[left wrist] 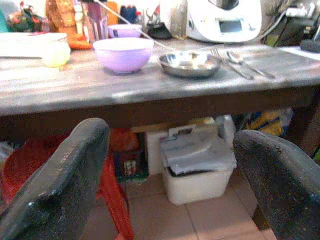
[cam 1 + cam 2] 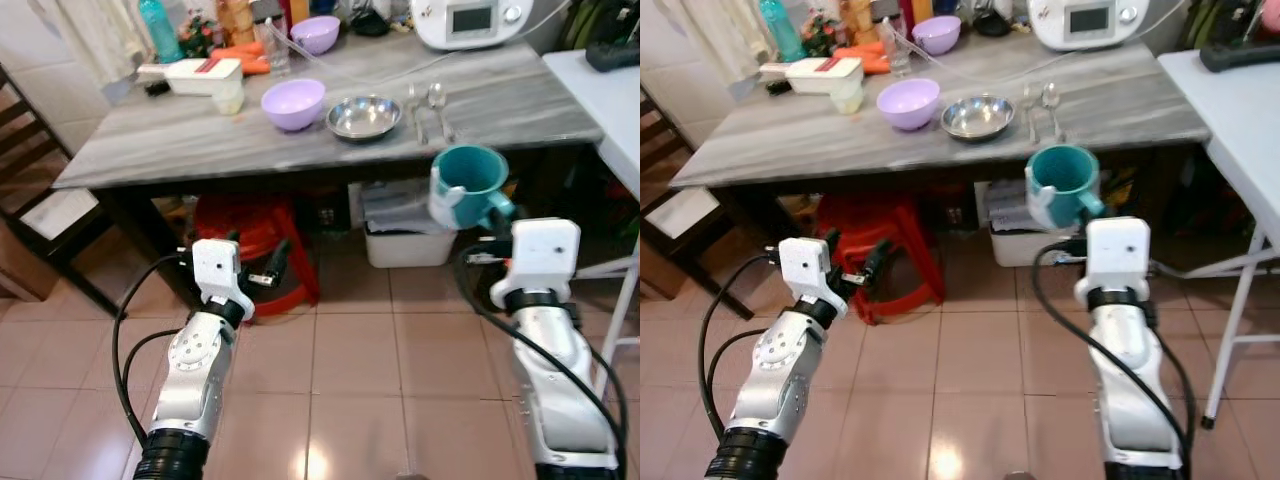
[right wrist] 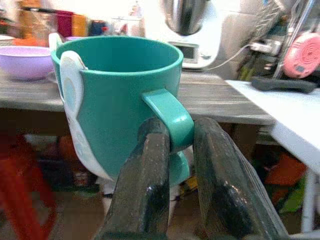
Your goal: Setting the table
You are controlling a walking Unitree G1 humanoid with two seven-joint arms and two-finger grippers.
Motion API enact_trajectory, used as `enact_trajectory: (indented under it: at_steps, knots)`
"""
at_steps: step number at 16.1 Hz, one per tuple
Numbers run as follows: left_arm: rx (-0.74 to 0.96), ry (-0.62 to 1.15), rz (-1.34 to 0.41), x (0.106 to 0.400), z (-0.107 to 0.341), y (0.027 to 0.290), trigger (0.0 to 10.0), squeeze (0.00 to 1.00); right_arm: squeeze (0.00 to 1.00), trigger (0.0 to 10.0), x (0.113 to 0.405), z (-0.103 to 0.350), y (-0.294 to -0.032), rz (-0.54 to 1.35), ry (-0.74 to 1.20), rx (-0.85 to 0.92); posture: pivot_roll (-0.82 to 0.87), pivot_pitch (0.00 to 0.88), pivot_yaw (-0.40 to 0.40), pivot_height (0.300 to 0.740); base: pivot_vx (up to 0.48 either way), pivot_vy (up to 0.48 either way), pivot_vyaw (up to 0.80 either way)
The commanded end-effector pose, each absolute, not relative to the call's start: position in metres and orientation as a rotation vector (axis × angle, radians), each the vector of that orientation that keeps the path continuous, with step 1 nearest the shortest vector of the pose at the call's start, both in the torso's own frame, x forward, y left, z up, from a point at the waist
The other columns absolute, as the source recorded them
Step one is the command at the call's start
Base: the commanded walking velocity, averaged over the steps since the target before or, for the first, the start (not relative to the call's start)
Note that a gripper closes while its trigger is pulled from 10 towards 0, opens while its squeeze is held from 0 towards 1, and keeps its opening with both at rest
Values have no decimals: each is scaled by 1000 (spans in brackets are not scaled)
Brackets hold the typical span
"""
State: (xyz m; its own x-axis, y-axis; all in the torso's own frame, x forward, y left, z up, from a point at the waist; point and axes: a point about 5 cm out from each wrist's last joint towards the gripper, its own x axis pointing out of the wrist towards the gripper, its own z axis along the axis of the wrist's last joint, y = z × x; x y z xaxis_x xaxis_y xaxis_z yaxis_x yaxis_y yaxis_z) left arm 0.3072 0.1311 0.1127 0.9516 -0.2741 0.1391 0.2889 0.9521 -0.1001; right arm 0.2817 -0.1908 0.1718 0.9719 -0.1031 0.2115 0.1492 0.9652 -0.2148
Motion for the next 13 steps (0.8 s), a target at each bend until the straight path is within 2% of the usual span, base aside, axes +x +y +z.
enact_trajectory:
  at_steps: [1, 8, 13]
  knots:
    - [-102, -118, -251, 306, 112, 145, 10000, 0, 0, 10000, 281, 178, -179, -87, -237, -210, -132, 102, 130, 740, 364, 0, 0]
    - [-113, -119, -267, 306, 114, 140, 10000, 0, 0, 10000, 282, 179, -179, -97, -239, -196, -131, 100, 132, 740, 373, 0, 0]
    - [-120, -121, -276, 305, 115, 139, 10000, 0, 0, 10000, 282, 179, -178, -101, -239, -189, -131, 99, 134, 740, 373, 0, -499]
